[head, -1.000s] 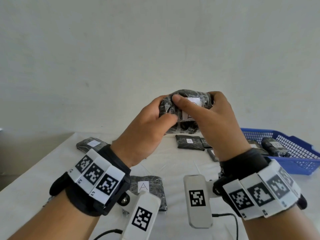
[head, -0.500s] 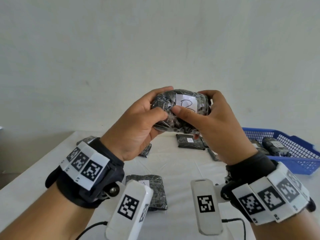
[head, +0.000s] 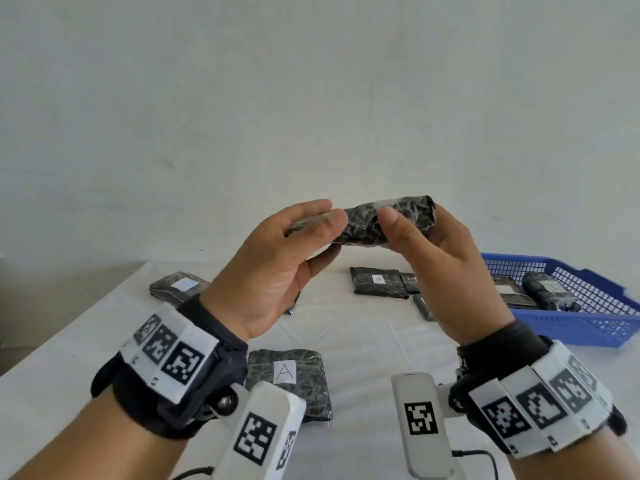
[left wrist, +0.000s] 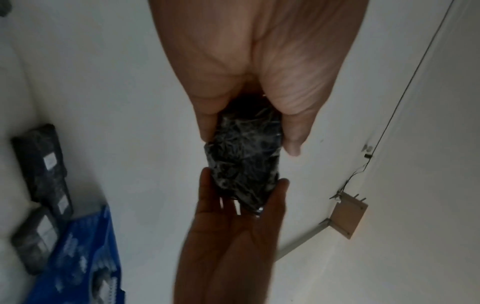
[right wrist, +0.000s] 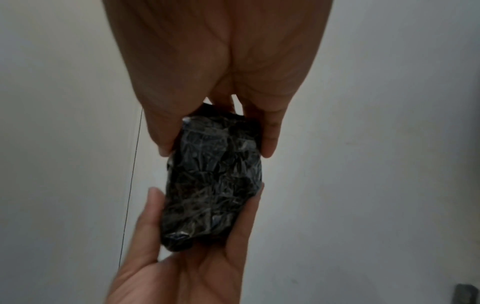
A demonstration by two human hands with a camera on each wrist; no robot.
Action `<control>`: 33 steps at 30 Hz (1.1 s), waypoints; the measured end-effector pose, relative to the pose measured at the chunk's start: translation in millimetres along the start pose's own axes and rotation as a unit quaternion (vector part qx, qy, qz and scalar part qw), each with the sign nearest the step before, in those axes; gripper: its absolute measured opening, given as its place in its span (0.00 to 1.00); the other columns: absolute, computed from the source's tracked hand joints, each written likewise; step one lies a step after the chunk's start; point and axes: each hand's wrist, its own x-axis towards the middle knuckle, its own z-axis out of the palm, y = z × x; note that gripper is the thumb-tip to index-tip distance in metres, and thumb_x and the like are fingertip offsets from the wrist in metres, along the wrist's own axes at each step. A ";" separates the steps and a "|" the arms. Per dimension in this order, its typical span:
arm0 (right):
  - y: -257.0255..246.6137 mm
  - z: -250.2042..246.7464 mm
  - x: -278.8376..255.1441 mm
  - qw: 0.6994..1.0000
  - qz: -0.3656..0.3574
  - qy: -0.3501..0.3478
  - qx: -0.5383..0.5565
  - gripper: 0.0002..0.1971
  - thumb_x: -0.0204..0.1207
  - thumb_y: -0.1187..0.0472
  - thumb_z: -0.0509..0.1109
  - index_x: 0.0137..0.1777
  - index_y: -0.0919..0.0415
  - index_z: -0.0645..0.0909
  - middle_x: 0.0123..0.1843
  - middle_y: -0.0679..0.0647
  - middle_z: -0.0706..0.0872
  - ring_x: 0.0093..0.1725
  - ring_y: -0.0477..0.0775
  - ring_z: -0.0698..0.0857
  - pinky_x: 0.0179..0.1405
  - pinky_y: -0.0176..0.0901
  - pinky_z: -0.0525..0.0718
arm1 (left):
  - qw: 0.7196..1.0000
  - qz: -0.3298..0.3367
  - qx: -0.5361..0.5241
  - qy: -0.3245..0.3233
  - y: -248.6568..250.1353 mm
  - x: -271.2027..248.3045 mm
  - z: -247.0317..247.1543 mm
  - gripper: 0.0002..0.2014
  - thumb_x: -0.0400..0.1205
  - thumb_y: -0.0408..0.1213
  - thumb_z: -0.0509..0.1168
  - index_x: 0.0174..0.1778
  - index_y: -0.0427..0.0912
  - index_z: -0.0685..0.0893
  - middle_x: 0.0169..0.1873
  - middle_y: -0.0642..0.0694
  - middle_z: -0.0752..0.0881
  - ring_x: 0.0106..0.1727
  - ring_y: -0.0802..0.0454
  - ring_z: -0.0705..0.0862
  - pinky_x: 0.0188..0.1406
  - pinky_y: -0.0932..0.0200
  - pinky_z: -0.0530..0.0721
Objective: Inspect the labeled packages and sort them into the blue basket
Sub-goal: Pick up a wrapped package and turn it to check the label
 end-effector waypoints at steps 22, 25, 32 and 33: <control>-5.6 9.8 -8.2 0.985 0.049 0.017 0.165 0.23 0.77 0.50 0.70 0.64 0.67 0.78 0.58 0.58 0.92 0.61 0.56 0.91 0.72 0.66 0.86 | 0.987 0.058 0.146 -0.021 -3.9 2.1 -3.6 0.18 0.78 0.50 0.70 0.58 0.44 0.89 0.55 0.46 0.95 0.60 0.51 0.92 0.63 0.49 0.91; -8.6 10.4 -9.6 0.987 0.055 0.006 0.149 0.31 0.75 0.44 0.74 0.69 0.66 0.77 0.63 0.58 0.93 0.67 0.58 0.91 0.74 0.68 0.84 | 0.980 0.087 0.178 -0.009 -3.6 1.2 -2.9 0.16 0.79 0.48 0.68 0.58 0.45 0.89 0.54 0.46 0.95 0.59 0.51 0.93 0.60 0.51 0.92; -5.5 15.3 -11.0 0.997 0.029 0.023 0.071 0.18 0.83 0.49 0.75 0.60 0.62 0.78 0.58 0.62 0.93 0.61 0.66 0.92 0.66 0.74 0.87 | 0.971 0.084 0.225 -0.008 -2.0 -0.9 1.8 0.15 0.81 0.50 0.69 0.55 0.45 0.90 0.52 0.45 0.95 0.56 0.52 0.93 0.57 0.54 0.92; -6.9 15.5 -11.5 0.997 0.030 0.013 0.065 0.18 0.83 0.51 0.76 0.62 0.63 0.77 0.58 0.60 0.93 0.61 0.64 0.92 0.67 0.71 0.87 | 0.968 0.094 0.234 -0.002 -1.8 -0.8 1.5 0.15 0.80 0.50 0.68 0.54 0.44 0.90 0.50 0.44 0.95 0.55 0.52 0.94 0.55 0.53 0.93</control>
